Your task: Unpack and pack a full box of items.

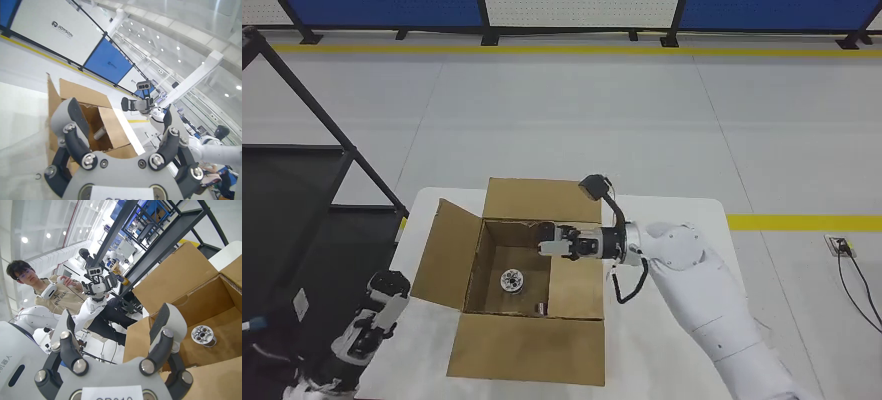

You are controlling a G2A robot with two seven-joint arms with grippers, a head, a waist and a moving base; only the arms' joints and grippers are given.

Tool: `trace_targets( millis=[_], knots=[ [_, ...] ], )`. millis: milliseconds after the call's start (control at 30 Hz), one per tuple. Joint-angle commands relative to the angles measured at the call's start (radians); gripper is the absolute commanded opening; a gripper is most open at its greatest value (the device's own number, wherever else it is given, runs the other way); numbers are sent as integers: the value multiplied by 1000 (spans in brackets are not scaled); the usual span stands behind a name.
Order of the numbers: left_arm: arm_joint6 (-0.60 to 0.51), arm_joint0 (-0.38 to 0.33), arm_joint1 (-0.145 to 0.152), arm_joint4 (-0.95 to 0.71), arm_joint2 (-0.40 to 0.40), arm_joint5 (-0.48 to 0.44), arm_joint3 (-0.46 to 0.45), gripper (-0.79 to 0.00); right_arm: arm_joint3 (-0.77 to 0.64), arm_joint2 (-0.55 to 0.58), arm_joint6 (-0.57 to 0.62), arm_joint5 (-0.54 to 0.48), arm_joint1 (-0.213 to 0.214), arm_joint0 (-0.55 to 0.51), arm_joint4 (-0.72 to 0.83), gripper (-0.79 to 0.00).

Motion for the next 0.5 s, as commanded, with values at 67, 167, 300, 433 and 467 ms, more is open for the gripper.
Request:
trace_targets(
  millis=[67, 167, 300, 433, 467],
  knots=[
    [-99, -80, 2, 1, 92, 67, -19, 0, -117, 85, -18, -18, 66, -105, 6, 0],
    [-179, -164, 4, 13, 175, 142, -13, 0, -169, 136, -33, -33, 103, -173, 8, 0],
    [-288, -308, 3, 44, 286, 248, 30, 0, -212, 198, -51, -51, 144, -258, 21, 0],
    [-355, -454, -4, 69, 403, 330, 98, 0, -218, 245, -65, -65, 174, -321, 49, 0],
    [-369, -488, -7, 62, 429, 348, 120, 0, -209, 256, -68, -68, 179, -331, 57, 0]
  ],
)
